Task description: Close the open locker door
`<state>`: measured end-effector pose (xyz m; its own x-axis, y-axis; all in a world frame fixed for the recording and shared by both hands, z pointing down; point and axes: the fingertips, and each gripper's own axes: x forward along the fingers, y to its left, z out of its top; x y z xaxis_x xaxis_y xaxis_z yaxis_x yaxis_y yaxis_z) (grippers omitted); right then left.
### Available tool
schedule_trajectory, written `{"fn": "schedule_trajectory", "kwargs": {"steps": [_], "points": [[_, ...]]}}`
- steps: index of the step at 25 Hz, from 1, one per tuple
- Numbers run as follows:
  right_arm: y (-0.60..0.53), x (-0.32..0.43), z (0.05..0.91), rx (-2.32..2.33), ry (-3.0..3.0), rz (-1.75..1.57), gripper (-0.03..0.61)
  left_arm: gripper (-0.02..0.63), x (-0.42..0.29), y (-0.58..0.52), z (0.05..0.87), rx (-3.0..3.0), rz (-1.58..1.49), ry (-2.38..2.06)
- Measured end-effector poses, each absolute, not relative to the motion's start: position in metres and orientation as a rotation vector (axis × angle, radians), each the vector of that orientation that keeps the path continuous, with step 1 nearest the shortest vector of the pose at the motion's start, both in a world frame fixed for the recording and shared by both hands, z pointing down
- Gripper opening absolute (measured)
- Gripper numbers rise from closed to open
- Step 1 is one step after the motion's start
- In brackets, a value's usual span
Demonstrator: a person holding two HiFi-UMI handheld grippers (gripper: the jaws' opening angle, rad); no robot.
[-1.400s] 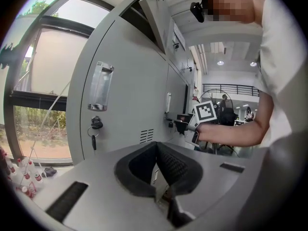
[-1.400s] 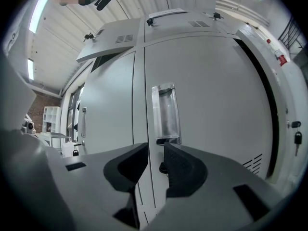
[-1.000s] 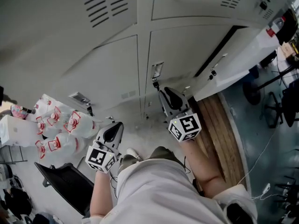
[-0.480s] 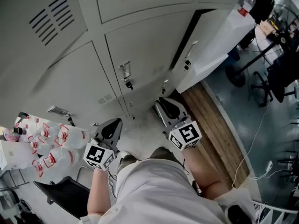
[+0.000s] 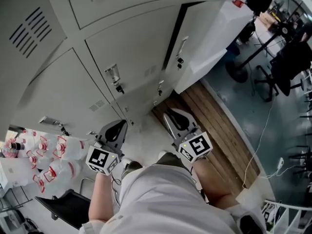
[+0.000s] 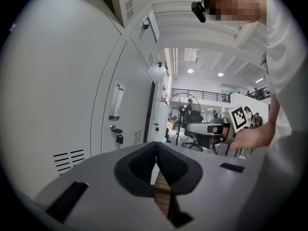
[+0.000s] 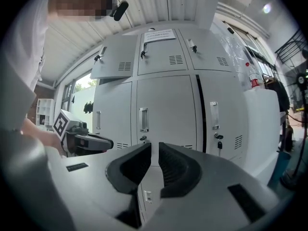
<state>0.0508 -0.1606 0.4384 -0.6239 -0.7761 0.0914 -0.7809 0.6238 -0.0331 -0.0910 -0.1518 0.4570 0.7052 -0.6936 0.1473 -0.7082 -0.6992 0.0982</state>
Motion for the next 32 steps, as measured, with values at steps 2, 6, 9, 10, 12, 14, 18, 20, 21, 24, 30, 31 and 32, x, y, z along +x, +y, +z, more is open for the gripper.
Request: {"fn": "schedule_trajectory", "kwargs": {"steps": [2,6,9,10,12,14,18,20,21,24,30,31,32], "points": [[-0.155,0.056,0.441,1.326,-2.768,0.109,0.054,0.001,-0.085,-0.152,0.455,2.778,0.150,-1.130],[-0.147,0.066,0.447,1.340,-2.764,0.132,0.054,0.002,-0.075,-0.151,0.450,2.799,0.150,-1.109],[-0.144,0.068,0.449,1.333,-2.756,0.120,0.054,0.000,-0.071,-0.150,0.448,2.814,0.150,-1.096],[-0.144,0.069,0.450,1.335,-2.754,0.120,0.054,0.000,-0.070,-0.150,0.448,2.818,0.151,-1.092],[-0.143,0.069,0.450,1.336,-2.754,0.120,0.054,0.001,-0.069,-0.150,0.447,2.822,0.151,-1.085],[-0.141,0.067,0.450,1.324,-2.755,0.109,0.054,0.002,-0.068,-0.150,0.447,2.823,0.151,-1.080],[-0.138,0.065,0.450,1.311,-2.754,0.091,0.051,0.002,-0.066,-0.149,0.444,2.824,0.145,-1.069],[-0.138,0.066,0.450,1.325,-2.756,0.103,0.049,0.000,-0.066,-0.149,0.445,2.825,0.145,-1.066],[-0.139,0.067,0.450,1.333,-2.757,0.110,0.049,0.000,-0.066,-0.149,0.446,2.826,0.146,-1.065],[-0.140,0.069,0.449,1.350,-2.762,0.119,0.049,0.002,-0.065,-0.149,0.446,2.824,0.143,-1.060],[-0.137,0.068,0.449,1.355,-2.758,0.121,0.048,0.002,-0.065,-0.148,0.445,2.824,0.142,-1.057],[-0.136,0.068,0.450,1.356,-2.757,0.122,0.049,0.002,-0.066,-0.147,0.444,2.823,0.141,-1.056],[-0.136,0.068,0.450,1.357,-2.756,0.122,0.049,0.000,-0.066,-0.147,0.445,2.823,0.142,-1.056]]}}
